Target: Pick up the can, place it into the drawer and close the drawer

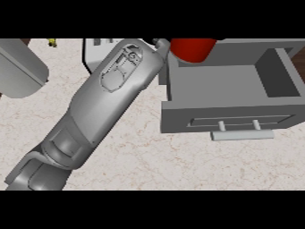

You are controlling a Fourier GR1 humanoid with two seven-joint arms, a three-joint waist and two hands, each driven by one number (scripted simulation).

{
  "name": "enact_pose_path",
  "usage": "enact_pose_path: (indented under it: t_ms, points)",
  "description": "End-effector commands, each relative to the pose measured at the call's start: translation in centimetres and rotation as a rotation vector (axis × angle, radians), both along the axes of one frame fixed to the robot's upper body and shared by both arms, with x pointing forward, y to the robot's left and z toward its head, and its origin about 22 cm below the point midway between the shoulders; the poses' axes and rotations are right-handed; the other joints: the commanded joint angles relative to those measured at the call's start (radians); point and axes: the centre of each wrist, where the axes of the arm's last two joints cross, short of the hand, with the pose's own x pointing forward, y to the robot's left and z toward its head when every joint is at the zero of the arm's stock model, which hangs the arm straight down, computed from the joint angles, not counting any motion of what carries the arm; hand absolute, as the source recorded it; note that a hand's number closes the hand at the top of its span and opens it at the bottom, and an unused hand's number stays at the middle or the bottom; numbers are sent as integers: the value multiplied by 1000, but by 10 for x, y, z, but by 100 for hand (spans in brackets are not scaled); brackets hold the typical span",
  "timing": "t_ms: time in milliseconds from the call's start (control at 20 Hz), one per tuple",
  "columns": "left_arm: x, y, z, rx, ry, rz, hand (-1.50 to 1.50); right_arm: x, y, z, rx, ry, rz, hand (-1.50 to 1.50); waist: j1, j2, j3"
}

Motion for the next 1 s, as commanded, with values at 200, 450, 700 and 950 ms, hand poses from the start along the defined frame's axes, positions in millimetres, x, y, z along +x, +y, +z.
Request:
enact_pose_path:
  t_ms: [200, 450, 700, 950]
  points:
    - [12, -18, 8, 46, 10, 1, 150, 4, 15, 12, 20, -13, 16, -150, -12, 4, 0]
    - [16, -25, 12, 76, 5, 39, 150, 14, 15, 9, -6, -28, 15, -150, -26, 8, 1]
    - [19, -23, -3, 89, 52, 17, 150, 33, 1, -1, 5, -19, 6, -150, -13, 8, 1]
    - [21, -22, -23, 130, 13, 74, 150, 34, 17, 5, -16, -15, 43, -150, -52, 16, 2]
